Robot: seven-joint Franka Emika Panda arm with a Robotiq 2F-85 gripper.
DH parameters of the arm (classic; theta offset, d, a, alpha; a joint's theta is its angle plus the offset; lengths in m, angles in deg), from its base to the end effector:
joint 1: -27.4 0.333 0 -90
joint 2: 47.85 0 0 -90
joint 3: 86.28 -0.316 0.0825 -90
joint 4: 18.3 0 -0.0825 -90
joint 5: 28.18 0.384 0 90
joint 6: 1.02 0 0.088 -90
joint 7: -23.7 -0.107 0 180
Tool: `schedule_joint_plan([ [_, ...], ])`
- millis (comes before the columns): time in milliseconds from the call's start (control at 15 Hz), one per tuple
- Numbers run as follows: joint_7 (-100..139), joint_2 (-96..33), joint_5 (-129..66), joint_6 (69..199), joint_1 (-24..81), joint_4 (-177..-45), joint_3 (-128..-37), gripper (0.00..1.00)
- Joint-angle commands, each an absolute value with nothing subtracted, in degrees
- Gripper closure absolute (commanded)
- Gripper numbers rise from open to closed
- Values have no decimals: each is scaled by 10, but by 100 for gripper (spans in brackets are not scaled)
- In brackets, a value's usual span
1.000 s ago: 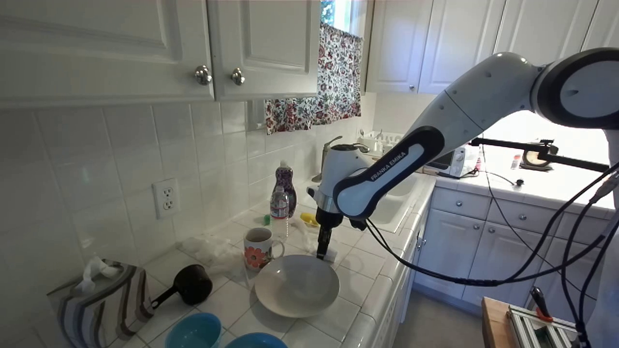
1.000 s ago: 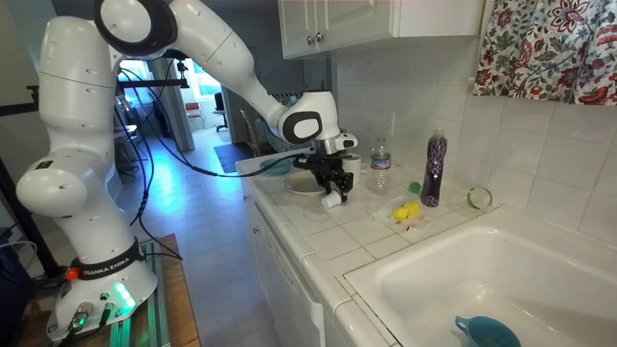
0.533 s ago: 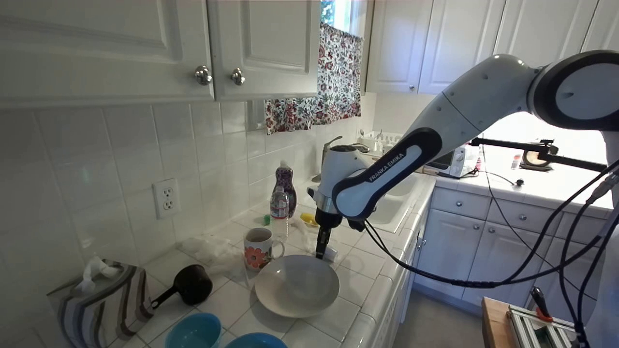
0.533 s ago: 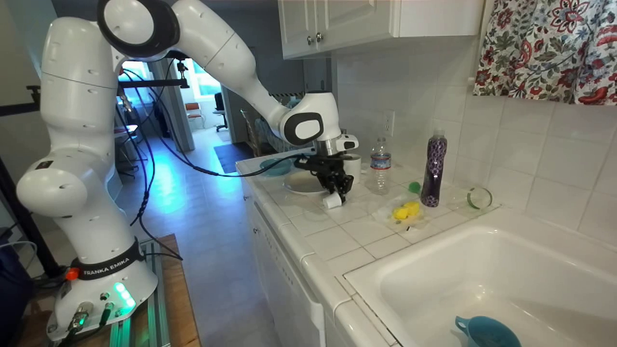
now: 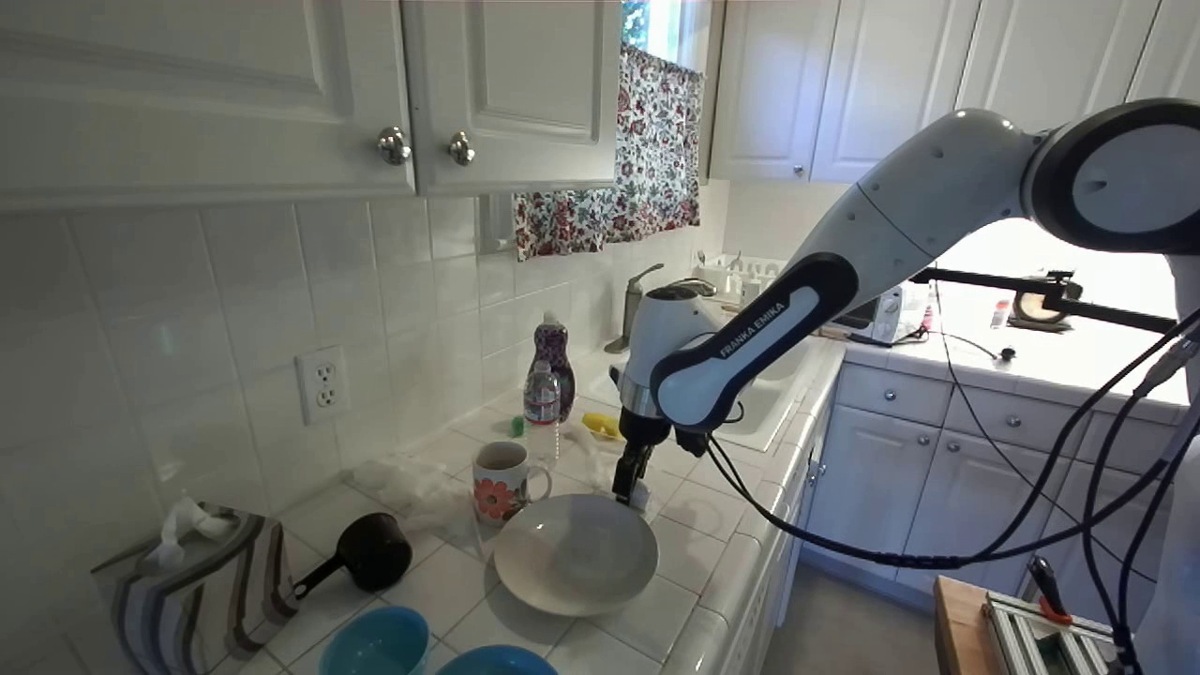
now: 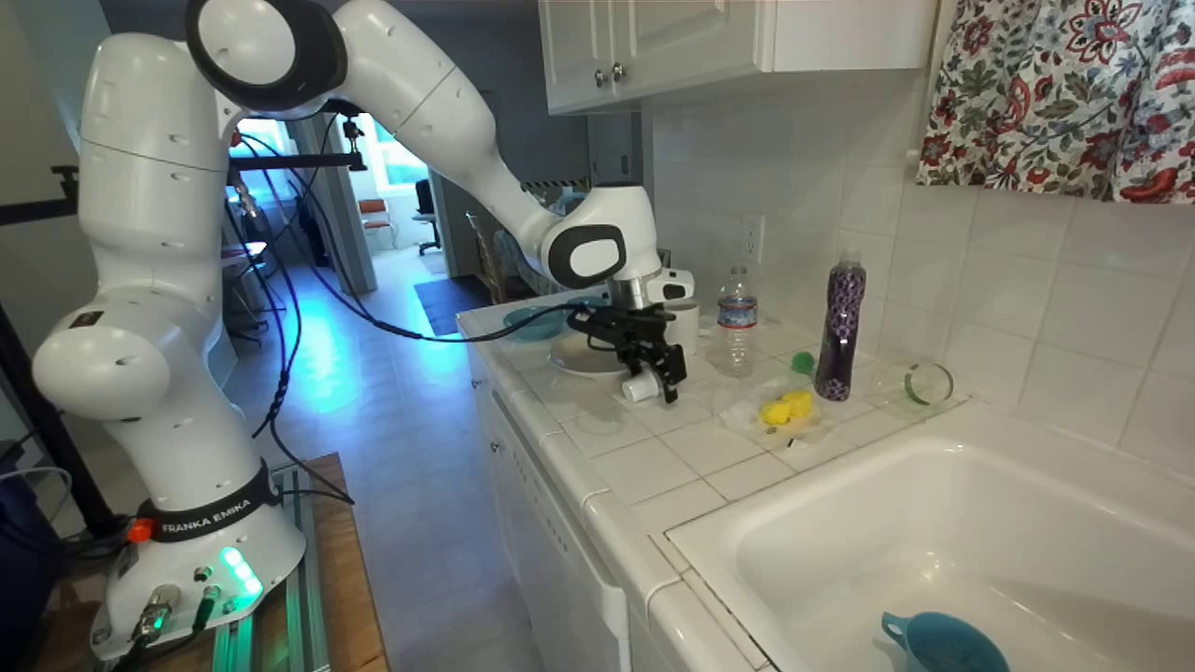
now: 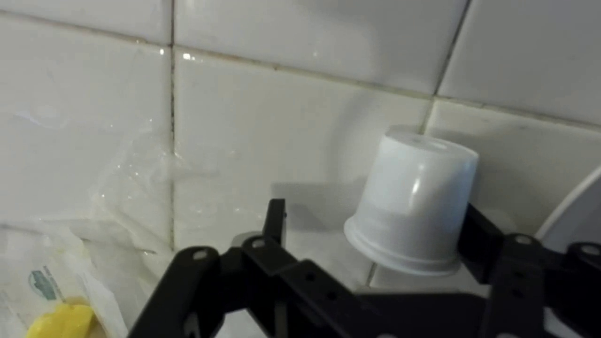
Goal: Put the white object up right
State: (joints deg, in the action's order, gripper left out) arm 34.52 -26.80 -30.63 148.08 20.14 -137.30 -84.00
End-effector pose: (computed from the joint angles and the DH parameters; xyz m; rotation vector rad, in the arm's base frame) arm 0.5959 -0.0986 0.2652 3.0656 0.0937 0.2284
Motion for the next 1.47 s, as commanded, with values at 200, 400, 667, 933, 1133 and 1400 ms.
schedule_joint_plan([
  [200,270,-284,-313,1519,223,-1410,-822,51],
  [400,256,-287,-316,1531,229,-1413,-820,73],
  [667,243,-291,-320,1552,235,-1419,-811,76],
  [933,208,-313,-339,1686,251,-1461,-781,76],
  [1133,178,-323,-374,1806,294,-1517,-724,76],
  [1400,200,-284,-370,1954,390,-1552,-619,76],
])
